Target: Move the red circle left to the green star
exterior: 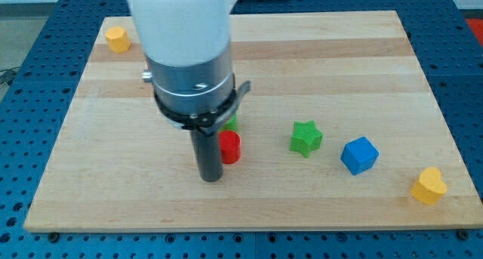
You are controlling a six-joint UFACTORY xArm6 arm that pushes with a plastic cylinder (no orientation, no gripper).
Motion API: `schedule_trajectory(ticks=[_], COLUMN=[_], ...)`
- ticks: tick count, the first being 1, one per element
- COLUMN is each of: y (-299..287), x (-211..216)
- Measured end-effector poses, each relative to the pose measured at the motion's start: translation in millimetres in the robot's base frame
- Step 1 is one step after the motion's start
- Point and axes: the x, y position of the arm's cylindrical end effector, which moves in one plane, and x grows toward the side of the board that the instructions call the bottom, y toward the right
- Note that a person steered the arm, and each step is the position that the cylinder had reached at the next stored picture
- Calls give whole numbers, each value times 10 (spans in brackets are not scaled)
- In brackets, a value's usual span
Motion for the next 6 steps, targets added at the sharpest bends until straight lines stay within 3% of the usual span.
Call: schedule_trajectory(ticks=[2,6], y=[-21,347], x=[-387,-364])
